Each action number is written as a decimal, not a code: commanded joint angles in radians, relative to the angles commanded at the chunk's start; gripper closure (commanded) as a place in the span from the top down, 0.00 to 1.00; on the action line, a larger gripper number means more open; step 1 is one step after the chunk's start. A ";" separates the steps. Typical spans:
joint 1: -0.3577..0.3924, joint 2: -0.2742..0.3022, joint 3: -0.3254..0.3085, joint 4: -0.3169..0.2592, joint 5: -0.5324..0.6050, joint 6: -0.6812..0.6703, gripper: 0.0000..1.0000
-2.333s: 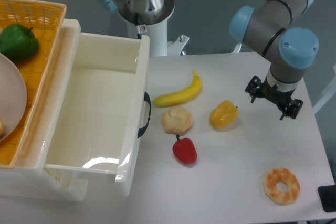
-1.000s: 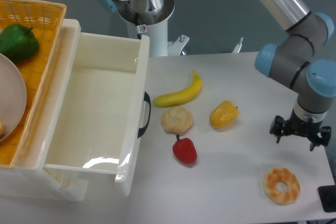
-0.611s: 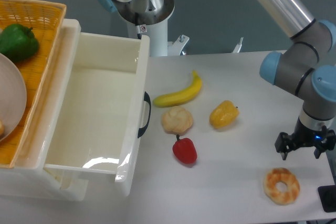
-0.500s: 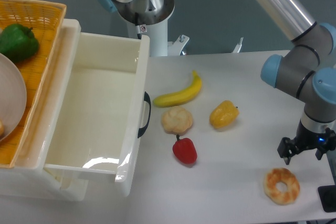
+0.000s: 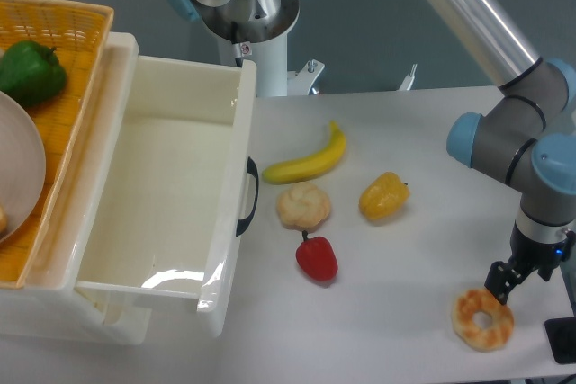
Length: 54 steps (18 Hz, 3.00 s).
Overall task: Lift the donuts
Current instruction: 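Lower the open gripper onto the donut ring and close it, then lift the grasped donut up off the table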
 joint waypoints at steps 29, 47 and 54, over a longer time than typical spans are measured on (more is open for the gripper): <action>-0.041 -0.029 -0.011 0.051 0.023 -0.032 0.55; -0.052 0.138 -0.155 0.043 0.021 0.167 0.08; -0.080 0.290 -0.264 -0.017 0.034 0.590 0.04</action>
